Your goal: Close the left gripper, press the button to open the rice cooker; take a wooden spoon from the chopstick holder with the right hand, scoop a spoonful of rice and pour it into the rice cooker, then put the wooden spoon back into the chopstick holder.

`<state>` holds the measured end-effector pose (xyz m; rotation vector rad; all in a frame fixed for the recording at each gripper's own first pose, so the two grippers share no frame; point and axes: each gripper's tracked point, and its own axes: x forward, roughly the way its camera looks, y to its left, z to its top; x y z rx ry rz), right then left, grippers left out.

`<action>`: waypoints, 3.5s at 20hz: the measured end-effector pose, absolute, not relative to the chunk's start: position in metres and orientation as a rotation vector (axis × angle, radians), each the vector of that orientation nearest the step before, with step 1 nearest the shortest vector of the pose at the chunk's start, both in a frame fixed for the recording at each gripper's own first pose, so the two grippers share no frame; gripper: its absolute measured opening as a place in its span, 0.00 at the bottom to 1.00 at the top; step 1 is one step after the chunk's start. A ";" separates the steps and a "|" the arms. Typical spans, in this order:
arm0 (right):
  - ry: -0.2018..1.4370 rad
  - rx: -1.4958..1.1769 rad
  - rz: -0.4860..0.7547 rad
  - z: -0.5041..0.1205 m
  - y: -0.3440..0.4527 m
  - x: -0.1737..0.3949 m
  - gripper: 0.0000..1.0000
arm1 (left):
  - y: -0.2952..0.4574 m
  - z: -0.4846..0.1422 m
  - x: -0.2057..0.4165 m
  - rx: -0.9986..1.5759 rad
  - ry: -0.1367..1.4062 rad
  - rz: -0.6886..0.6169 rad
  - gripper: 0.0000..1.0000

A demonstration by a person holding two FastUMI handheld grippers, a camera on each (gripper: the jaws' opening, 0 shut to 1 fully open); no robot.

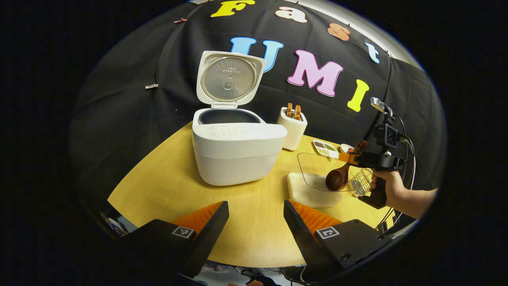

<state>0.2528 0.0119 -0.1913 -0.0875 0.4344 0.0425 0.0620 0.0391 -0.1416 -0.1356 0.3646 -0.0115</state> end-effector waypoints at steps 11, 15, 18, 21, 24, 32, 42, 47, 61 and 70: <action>0.536 0.083 0.096 -0.215 0.056 0.215 0.19 | 0.048 -0.154 0.052 -0.214 0.374 0.029 0.96; 0.593 0.192 0.105 -0.218 0.076 0.206 0.20 | 0.059 -0.161 0.047 -0.213 0.382 0.047 0.96; 0.647 0.295 0.102 -0.220 0.088 0.203 0.16 | 0.063 -0.162 0.046 -0.230 0.379 0.059 0.96; 0.696 0.397 0.112 -0.216 0.105 0.200 0.20 | 0.063 -0.165 0.045 -0.246 0.376 0.066 0.96; 0.714 0.408 0.116 -0.214 0.108 0.198 0.20 | 0.062 -0.164 0.045 -0.258 0.372 0.069 0.96; 0.777 0.650 0.046 -0.201 0.078 0.193 0.20 | 0.062 -0.157 0.047 -0.238 0.370 0.061 0.96; 0.673 0.845 -0.024 -0.134 0.038 0.205 0.20 | 0.044 -0.131 0.063 -0.206 0.317 -0.040 0.96; 0.632 0.898 0.014 -0.095 0.046 0.215 0.20 | 0.046 -0.118 0.063 -0.268 0.286 -0.021 0.96; 0.621 0.981 0.239 -0.021 0.175 0.255 0.19 | 0.083 -0.126 0.052 -0.300 0.290 0.063 0.95; 0.578 0.863 0.339 -0.013 0.281 0.298 0.19 | 0.119 -0.122 0.053 -0.322 0.269 0.126 0.95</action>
